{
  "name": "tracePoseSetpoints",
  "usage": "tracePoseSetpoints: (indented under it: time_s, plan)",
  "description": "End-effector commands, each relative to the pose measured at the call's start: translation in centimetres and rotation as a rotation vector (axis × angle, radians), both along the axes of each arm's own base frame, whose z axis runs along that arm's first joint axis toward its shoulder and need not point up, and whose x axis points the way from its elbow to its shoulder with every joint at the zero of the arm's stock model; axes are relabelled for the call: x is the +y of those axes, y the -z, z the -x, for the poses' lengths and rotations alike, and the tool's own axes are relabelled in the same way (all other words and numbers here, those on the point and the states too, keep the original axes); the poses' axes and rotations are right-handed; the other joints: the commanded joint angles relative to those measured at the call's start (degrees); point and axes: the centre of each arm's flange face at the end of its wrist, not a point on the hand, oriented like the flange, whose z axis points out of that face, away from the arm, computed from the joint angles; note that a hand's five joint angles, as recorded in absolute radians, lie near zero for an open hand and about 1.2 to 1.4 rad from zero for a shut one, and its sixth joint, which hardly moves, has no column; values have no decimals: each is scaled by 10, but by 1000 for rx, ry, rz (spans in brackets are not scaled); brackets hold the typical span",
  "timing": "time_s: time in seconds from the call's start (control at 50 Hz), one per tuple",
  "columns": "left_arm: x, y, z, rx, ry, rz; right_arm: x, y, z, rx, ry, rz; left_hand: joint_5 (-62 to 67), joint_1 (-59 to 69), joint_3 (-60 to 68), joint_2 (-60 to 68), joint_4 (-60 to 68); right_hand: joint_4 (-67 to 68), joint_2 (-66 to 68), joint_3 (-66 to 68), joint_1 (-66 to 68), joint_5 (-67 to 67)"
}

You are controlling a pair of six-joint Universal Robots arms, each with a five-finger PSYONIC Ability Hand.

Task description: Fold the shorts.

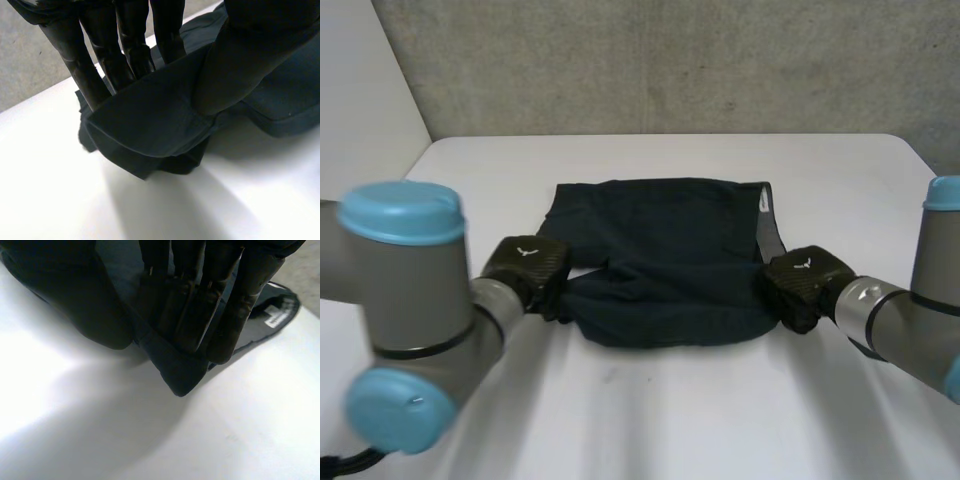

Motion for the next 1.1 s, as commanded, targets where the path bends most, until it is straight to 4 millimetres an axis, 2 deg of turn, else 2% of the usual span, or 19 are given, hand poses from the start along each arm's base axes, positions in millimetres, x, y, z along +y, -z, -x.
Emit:
tracePoseSetpoints:
  time_s: [0.02,0.1,0.18,0.2,0.24,0.26,0.28,0.3,0.42,0.54,0.64,0.76,0.84,0.96,1.1]
  plan:
    - [26,-16,-30,-277,136,-32,38,-21,7,70,-43,-114,150,136,124,116,115,117,130,123,258,138]
    - [16,-13,-44,-382,147,-24,51,-19,7,114,-92,-159,150,136,124,116,115,117,130,123,258,138]
    - [-7,-11,-51,-383,94,9,43,-17,-3,66,-90,-79,150,136,124,116,115,117,130,123,258,138]
    - [-17,-3,-49,-381,88,14,41,-16,-7,48,-85,-63,150,136,124,116,115,117,130,123,258,138]
    - [-24,6,-44,-376,88,21,36,-11,-13,4,-67,-47,47,33,20,13,11,117,130,123,258,138]
    - [-27,11,-42,-376,89,17,31,-5,-18,-40,-43,-51,-46,-59,-72,-79,-81,117,130,123,258,138]
    - [-32,18,-39,-370,86,22,28,-2,-20,-61,-28,-56,-210,-223,-236,-244,-245,117,130,123,258,138]
    - [-33,19,-37,-363,83,27,25,0,-21,-81,-12,-61,-253,-267,-279,-287,-288,117,130,123,258,138]
    - [-38,16,-27,-233,35,82,22,16,-29,-101,70,-103,-281,-294,-307,-314,-316,117,130,123,258,138]
    - [-25,3,-35,-123,-26,76,11,16,-29,-127,129,-41,-272,-286,-298,-306,-307,117,130,123,258,138]
    - [5,-2,-47,-101,-27,75,10,17,-29,-148,145,-51,-254,-267,-280,-287,-289,117,130,123,258,138]
    - [39,0,-57,-103,-13,69,11,18,-28,-148,151,-53,-208,-222,-234,-242,-243,117,130,123,258,138]
    - [50,6,-60,-111,-7,46,12,19,-27,-145,152,-56,-217,-230,-243,-250,-252,117,130,123,258,138]
    - [50,22,-59,-121,-1,26,13,21,-26,-140,156,-64,-238,-252,-265,-272,-274,117,130,123,258,138]
    - [34,47,-52,-142,-3,1,15,21,-25,-138,157,-70,-275,-289,-302,-309,-311,117,130,123,258,138]
